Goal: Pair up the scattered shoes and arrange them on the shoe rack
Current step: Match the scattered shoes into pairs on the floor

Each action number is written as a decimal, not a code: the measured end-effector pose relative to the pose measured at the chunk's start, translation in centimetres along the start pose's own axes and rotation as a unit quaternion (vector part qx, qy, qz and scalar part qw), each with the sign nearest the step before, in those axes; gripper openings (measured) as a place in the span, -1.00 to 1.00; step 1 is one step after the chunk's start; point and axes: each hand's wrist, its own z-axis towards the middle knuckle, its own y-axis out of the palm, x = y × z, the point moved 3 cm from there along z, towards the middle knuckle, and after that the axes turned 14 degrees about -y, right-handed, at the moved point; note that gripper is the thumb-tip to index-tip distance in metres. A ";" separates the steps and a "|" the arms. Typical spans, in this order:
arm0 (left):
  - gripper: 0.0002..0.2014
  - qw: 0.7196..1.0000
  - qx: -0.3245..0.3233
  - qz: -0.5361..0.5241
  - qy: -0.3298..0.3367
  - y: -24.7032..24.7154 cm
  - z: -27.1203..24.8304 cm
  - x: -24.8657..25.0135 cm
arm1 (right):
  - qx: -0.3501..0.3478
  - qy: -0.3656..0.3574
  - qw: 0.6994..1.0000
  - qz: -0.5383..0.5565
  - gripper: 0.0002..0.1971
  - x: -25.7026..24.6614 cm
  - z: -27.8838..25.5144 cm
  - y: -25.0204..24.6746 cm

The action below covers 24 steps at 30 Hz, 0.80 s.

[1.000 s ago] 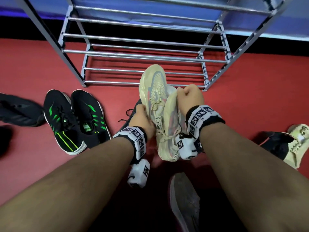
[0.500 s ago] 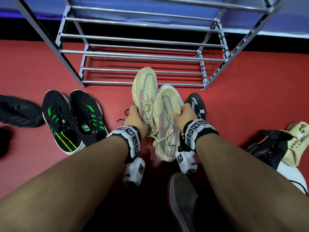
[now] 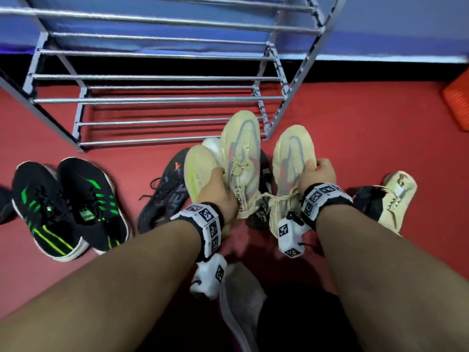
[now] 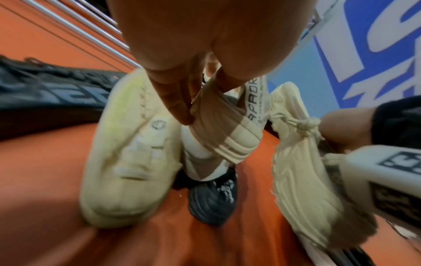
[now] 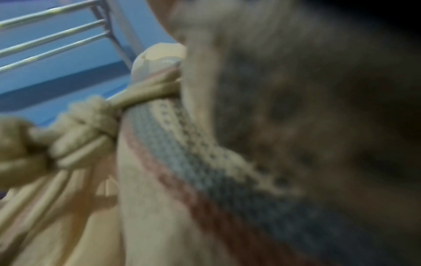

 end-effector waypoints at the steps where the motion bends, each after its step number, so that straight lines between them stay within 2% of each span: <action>1: -0.65 1.000 -0.013 0.007 0.004 1.0 -0.2 0.3 | 0.009 0.020 1.000 -0.001 -0.69 1.0 -0.1 -0.3; 4: -0.61 0.998 -0.041 0.040 0.034 3.3 -0.5 1.7 | 0.027 0.051 0.998 -0.001 -0.67 3.1 -0.5 -0.6; 7: -0.64 0.997 -0.042 0.039 0.044 4.1 -0.4 3.1 | 0.032 0.068 0.997 -0.005 -0.66 3.8 0.2 -1.4; 11: -0.69 0.996 -0.054 0.047 0.057 5.3 0.9 6.5 | 0.033 0.044 0.998 -0.039 -0.63 3.6 3.8 -4.0; 13: -0.68 0.991 -0.093 0.008 0.096 5.9 1.3 9.0 | 0.057 0.035 0.997 -0.037 -0.63 3.0 6.2 -5.5; 16: -0.60 0.979 -0.146 -0.041 0.134 6.3 1.0 11.1 | 0.073 0.071 0.992 -0.069 -0.60 2.2 8.3 -7.2; 18: -0.57 0.985 -0.143 -0.025 0.090 6.3 1.0 10.1 | 0.025 0.103 0.991 -0.085 -0.59 2.3 8.0 -7.2; 21: -0.61 0.992 -0.119 0.027 0.037 6.6 1.1 6.9 | -0.086 0.121 0.988 -0.036 -0.60 3.1 5.5 -4.7; 24: -0.71 0.995 -0.097 0.027 0.022 6.1 1.1 4.8 | -0.106 0.123 0.985 -0.057 -0.65 3.0 2.9 -1.0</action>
